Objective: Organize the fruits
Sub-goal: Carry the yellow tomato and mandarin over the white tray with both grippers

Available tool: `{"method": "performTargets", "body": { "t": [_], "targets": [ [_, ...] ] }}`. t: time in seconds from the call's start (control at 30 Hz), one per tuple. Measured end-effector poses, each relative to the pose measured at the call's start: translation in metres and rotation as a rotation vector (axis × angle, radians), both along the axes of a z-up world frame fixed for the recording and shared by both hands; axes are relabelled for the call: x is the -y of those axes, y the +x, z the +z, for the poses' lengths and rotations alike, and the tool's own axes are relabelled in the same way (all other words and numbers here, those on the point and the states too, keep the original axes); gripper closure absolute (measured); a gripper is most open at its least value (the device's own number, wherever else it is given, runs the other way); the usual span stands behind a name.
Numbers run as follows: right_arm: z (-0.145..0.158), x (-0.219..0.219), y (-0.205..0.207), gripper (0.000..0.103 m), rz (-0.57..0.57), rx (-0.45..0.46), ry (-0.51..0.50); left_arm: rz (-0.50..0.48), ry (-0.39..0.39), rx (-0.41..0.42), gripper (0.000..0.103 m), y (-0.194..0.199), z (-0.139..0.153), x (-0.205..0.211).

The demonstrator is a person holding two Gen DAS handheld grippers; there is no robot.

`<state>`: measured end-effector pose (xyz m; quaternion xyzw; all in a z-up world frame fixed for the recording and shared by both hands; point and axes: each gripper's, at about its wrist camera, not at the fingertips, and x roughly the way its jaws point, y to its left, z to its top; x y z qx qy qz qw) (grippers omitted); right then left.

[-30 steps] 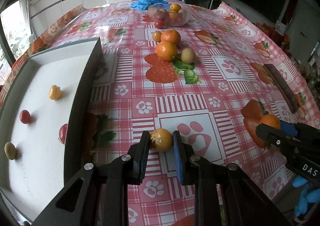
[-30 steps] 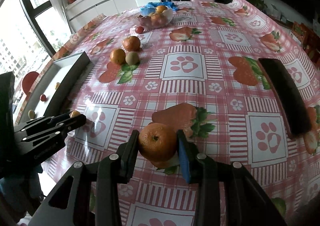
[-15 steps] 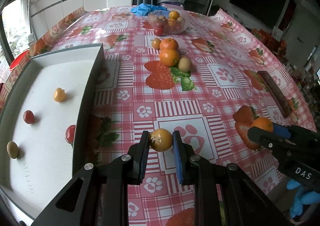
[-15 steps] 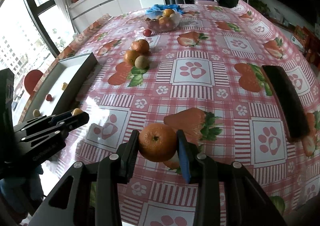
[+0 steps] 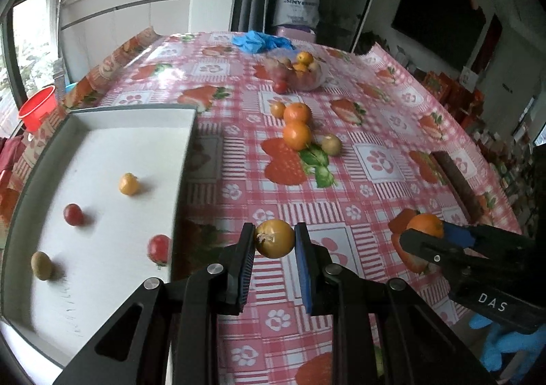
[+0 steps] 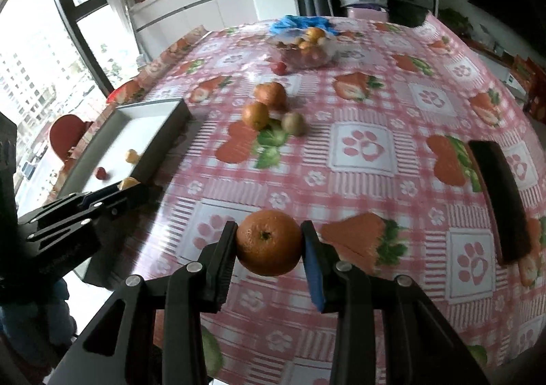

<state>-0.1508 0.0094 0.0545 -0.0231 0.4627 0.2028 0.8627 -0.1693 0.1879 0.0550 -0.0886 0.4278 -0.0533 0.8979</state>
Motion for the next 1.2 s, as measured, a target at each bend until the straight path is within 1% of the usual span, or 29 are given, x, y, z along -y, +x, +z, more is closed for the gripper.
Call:
{"method": "performTargets", "body": {
  "t": [0.27,0.63,0.87,1.2],
  "targets": [
    [0.008,-0.044,0.002,0.063,0.071,0.014,-0.021,0.065,-0.018,0.016,0.079,-0.006,0.001,-0.037],
    [0.008,-0.097,0.001,0.063,0.153,0.010,-0.050,0.152,-0.043,0.026,0.079,-0.015,-0.005,-0.086],
    [0.006,-0.121,-0.001,0.063,0.191,0.007,-0.065,0.193,-0.031,0.038,0.079,-0.019,-0.009,-0.109],
    [0.005,-0.153,0.001,0.063,0.232,-0.001,-0.059,0.238,-0.014,0.045,0.079,-0.020,-0.012,-0.136]
  ]
}}
